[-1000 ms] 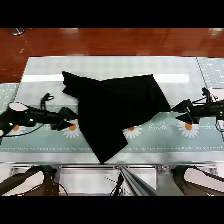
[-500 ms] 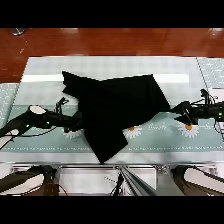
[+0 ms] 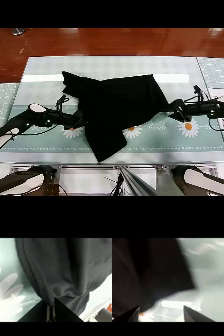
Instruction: Fold the shirts.
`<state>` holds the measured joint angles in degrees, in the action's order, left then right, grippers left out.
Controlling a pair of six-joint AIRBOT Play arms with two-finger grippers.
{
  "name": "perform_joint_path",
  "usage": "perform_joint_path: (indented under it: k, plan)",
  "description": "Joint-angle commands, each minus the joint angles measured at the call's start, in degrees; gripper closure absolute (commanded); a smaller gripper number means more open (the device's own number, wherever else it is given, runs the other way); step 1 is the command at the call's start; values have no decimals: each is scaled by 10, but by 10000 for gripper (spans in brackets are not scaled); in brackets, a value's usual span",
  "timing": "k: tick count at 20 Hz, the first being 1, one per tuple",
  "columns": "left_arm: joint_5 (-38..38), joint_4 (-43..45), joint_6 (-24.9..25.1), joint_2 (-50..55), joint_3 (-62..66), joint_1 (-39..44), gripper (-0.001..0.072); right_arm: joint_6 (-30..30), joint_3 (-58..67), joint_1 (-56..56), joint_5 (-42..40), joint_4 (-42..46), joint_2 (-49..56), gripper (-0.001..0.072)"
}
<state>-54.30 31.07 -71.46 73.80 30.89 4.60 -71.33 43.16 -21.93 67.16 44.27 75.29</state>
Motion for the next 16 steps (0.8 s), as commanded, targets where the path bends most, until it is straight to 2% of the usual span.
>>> perform_joint_path:
  k: [1, 4, 10, 11, 12, 13, 16]
  plan:
    - [-2, -5, 3, 0, 3, 1, 680, -5, 0, 48, -71, -52, 1, 93]
    - [-1, -5, 3, 0, 3, 1, 681, -16, 3, 54, -104, -68, 10, 93]
    - [2, -5, 3, 0, 3, 1, 680, -35, 3, 61, -115, -71, 42, 120]
    - [2, -7, 3, 0, 3, 1, 680, -37, 3, 60, -120, -76, 44, 248]
    - [2, -7, 3, 0, 3, 1, 680, -36, 3, 61, -121, -79, 45, 434]
    - [2, -7, 3, 0, 3, 1, 680, -24, 3, 61, -119, -80, 45, 680]
    - [-3, -7, 3, 0, 13, -6, 681, 4, 29, 60, -82, -96, 45, 689]
